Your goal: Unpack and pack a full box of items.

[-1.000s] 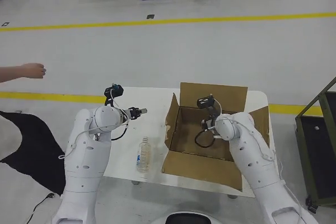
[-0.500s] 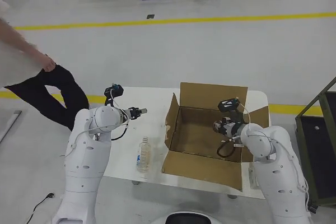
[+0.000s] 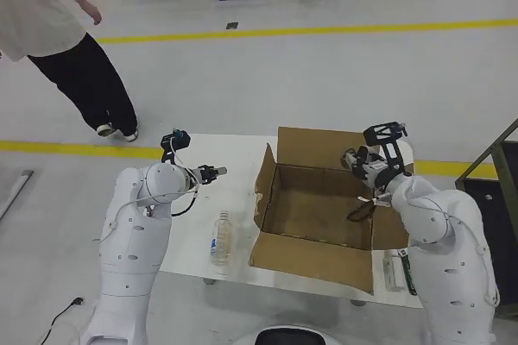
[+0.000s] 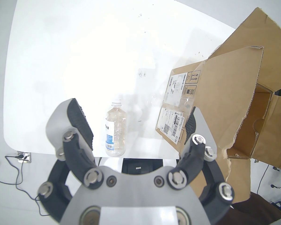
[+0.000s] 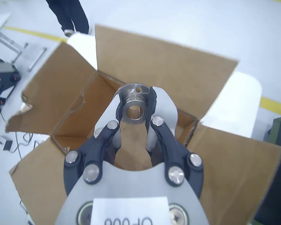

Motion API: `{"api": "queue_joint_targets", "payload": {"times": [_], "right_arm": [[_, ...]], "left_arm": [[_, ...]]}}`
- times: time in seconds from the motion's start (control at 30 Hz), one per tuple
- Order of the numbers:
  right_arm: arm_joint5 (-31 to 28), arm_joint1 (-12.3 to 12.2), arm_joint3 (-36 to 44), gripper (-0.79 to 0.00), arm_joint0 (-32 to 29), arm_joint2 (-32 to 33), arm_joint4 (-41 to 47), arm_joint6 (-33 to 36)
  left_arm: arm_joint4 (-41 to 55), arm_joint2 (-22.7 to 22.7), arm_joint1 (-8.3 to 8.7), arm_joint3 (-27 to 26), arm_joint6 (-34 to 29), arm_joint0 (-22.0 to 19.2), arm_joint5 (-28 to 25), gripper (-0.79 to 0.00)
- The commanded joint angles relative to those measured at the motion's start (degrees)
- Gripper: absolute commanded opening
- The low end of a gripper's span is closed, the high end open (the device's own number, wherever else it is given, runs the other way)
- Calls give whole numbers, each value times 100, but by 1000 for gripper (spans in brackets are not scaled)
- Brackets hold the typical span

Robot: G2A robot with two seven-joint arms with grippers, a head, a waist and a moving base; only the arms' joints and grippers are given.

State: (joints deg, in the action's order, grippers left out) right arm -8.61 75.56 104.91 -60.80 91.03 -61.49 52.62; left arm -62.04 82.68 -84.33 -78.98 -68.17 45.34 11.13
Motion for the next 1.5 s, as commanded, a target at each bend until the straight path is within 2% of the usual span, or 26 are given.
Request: {"api": "queue_joint_targets", "payload": {"times": [0.0,0.23,0.37,0.73,0.87,1.0,1.17,1.47], "right_arm": [[-10,-36,390,-785,-35,336,111,-202],[16,-146,932,-785,-255,1396,677,-272],[29,-223,1015,-785,-473,1884,487,-131],[429,-344,304,-785,-1232,2500,-205,32],[639,-347,-379,-785,-1437,2331,-500,-102],[817,-323,-1128,-785,-1444,2002,-427,-247],[681,-317,-1678,-785,-1225,1499,-447,-224],[427,-330,-2682,-785,-605,622,-1166,-258]], "left_arm": [[0,0,0,0,0,0,0,0],[0,0,0,0,0,0,0,0],[0,0,0,0,0,0,0,0],[0,0,0,0,0,0,0,0],[0,0,0,0,0,0,0,0],[0,0,0,0,0,0,0,0],[0,0,0,0,0,0,0,0],[0,0,0,0,0,0,0,0]]}}
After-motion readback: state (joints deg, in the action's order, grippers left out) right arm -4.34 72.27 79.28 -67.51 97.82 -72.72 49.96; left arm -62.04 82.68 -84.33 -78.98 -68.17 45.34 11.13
